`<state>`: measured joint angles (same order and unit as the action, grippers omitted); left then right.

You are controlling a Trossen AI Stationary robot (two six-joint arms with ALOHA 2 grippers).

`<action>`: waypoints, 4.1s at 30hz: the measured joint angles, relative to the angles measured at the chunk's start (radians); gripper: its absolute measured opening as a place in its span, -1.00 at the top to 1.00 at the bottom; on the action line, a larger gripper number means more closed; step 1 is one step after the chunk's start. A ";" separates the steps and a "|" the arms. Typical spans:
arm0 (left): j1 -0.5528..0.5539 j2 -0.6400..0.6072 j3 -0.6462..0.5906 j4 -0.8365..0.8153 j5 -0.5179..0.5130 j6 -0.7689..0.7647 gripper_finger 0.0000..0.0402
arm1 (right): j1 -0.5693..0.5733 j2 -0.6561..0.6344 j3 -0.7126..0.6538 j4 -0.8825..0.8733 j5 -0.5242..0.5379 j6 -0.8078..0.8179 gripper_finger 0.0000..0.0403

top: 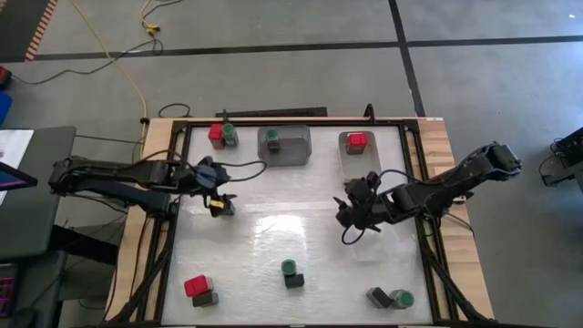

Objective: Sort spices by type
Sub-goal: Move the bottom right green seasoning bottle to the center of the table

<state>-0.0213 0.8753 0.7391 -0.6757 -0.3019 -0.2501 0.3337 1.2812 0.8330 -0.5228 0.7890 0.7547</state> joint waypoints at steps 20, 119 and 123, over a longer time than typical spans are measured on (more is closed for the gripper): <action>-0.026 0.001 -0.184 0.212 -0.054 0.035 -0.47 | -0.090 0.000 0.000 -0.007 -0.002 0.049 -0.63; -0.034 0.001 -0.239 0.264 -0.113 0.057 -0.47 | 0.721 0.450 0.703 -0.811 -0.769 1.070 -0.89; -0.034 0.001 -0.239 0.264 -0.113 0.069 -0.47 | 0.721 0.459 0.703 -0.801 -0.782 1.069 -0.89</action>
<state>-0.0557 0.8767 0.4999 -0.4122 -0.4152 -0.1806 1.0546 1.7401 1.5364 -1.3234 0.0067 1.8240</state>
